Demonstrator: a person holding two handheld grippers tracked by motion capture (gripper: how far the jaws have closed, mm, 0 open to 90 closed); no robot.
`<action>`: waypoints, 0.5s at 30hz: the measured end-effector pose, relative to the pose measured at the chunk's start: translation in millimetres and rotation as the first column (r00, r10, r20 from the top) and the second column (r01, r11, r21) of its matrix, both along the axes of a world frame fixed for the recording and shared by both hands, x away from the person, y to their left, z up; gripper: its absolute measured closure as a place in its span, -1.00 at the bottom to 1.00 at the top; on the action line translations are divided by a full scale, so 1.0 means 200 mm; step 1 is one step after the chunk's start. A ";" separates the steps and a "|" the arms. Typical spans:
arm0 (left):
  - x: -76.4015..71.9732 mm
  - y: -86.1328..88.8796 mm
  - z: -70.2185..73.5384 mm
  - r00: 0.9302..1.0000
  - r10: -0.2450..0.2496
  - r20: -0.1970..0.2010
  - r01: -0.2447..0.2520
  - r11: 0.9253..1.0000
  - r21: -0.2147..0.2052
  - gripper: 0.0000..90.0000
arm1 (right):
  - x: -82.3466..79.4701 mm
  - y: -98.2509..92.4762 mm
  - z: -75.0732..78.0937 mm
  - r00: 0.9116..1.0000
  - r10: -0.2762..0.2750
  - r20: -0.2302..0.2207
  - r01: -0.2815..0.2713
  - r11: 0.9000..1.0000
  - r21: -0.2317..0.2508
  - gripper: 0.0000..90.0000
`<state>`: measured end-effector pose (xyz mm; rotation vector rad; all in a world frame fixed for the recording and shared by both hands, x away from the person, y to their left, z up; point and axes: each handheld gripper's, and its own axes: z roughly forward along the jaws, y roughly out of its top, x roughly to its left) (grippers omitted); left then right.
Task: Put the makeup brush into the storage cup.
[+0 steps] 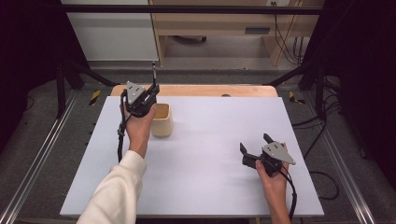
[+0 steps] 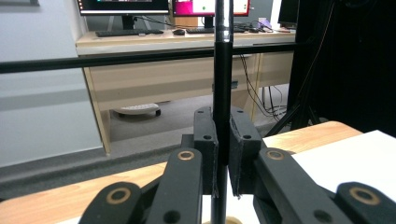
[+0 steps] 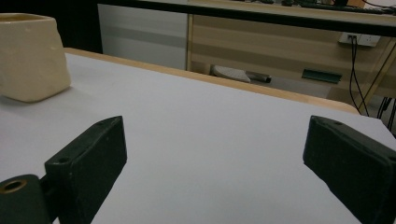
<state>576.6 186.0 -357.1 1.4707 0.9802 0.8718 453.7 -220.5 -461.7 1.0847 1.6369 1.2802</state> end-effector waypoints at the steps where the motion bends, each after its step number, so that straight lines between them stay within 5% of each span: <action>1: 0.00 0.00 -0.01 1.000 0.002 -0.001 -0.002 1.000 -0.008 0.86 | 0.00 0.00 0.00 1.000 0.000 0.000 0.000 1.000 0.000 -0.86; 15: 0.01 0.02 -0.07 1.000 0.013 -0.028 -0.013 0.999 -0.029 0.85 | 0.00 0.00 0.00 1.000 0.003 -0.002 -0.003 1.000 -0.001 -0.86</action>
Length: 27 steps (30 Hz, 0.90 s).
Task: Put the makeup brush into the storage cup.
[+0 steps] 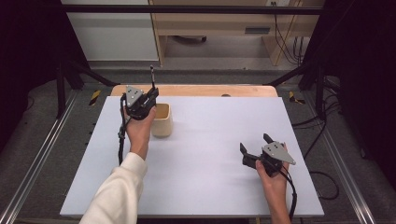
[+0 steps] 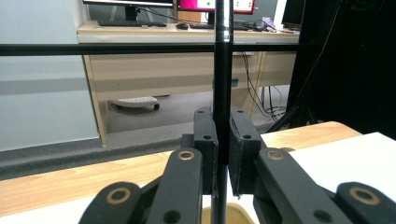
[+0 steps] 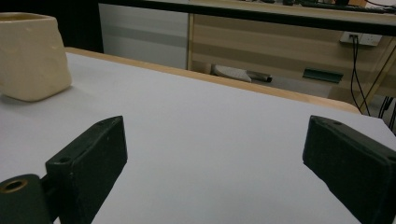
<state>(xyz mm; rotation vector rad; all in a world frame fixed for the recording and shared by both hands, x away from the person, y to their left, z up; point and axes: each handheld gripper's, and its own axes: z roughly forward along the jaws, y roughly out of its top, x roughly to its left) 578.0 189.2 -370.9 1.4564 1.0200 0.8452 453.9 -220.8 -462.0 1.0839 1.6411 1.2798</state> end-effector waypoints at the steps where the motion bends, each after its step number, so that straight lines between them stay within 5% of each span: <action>1: 0.00 0.00 0.00 1.000 0.002 0.000 -0.002 1.000 0.003 0.85 | 0.00 0.00 0.00 1.000 0.000 0.000 0.000 1.000 0.000 -0.86; 27: -0.01 0.00 -0.11 1.000 -0.001 0.010 0.001 1.000 0.003 0.86 | 0.00 0.00 0.00 1.000 0.002 -0.008 -0.002 1.000 0.000 -0.85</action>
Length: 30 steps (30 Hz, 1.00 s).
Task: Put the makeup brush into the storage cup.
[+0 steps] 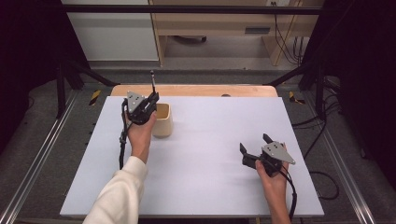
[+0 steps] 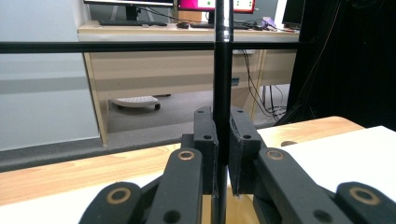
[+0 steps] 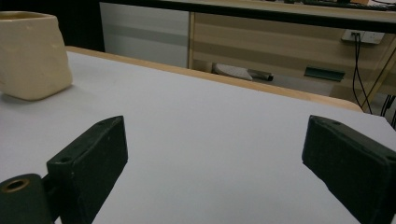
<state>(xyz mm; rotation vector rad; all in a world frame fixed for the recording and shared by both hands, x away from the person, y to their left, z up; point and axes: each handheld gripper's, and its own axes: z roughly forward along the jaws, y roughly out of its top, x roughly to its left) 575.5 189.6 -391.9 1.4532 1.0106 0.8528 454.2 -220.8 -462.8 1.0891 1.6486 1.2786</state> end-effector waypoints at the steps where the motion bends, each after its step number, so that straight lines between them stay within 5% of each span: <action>1: 0.00 0.00 0.00 1.000 -0.002 -0.002 0.002 1.000 0.001 0.86 | 0.00 0.00 0.00 1.000 0.000 0.000 0.000 1.000 0.000 -0.85; 30: -0.01 -0.03 -0.06 1.000 -0.018 0.004 0.018 0.999 0.045 0.86 | 0.00 0.01 -0.01 1.000 0.013 -0.012 -0.013 1.000 -0.003 -0.85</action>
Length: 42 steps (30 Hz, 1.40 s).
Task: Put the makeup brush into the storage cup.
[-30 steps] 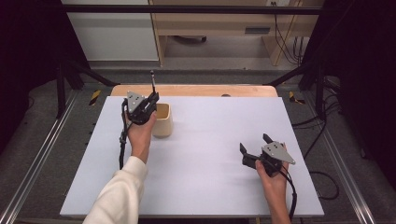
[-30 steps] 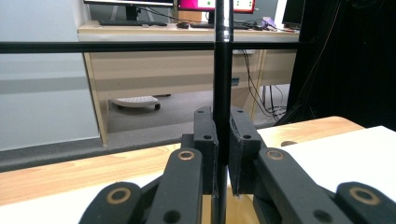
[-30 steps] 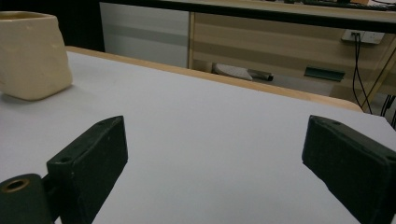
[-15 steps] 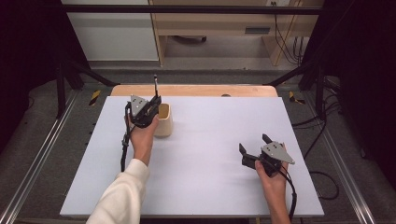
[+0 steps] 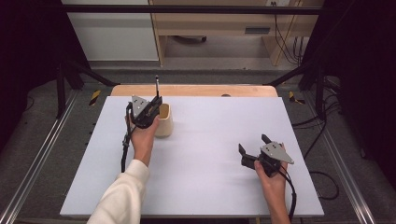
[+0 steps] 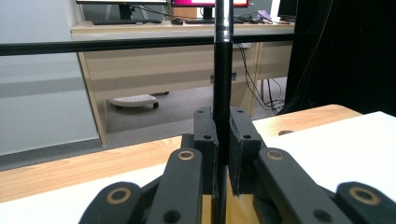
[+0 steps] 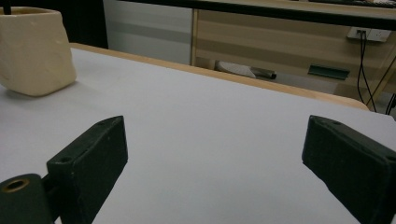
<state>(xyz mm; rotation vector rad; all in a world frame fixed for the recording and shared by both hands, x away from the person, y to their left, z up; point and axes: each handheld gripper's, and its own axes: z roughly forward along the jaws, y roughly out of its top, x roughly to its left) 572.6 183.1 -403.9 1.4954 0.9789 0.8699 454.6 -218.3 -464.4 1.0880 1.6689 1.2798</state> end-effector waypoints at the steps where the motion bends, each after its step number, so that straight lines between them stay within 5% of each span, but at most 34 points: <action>1: 0.00 0.00 0.00 1.000 0.001 0.000 -0.001 1.000 -0.001 0.86 | 0.00 0.00 0.00 1.000 0.000 0.000 0.000 1.000 0.000 -0.85; 16: -0.01 0.03 -0.04 1.000 0.013 -0.017 -0.013 1.000 -0.015 0.86 | 0.00 0.01 -0.01 1.000 0.006 -0.004 -0.007 1.000 -0.006 -0.85; 42: -0.06 0.00 -0.05 0.999 -0.013 -0.034 0.014 0.999 0.030 0.80 | 0.00 -0.01 0.00 1.000 0.013 -0.003 -0.013 1.000 0.024 -0.85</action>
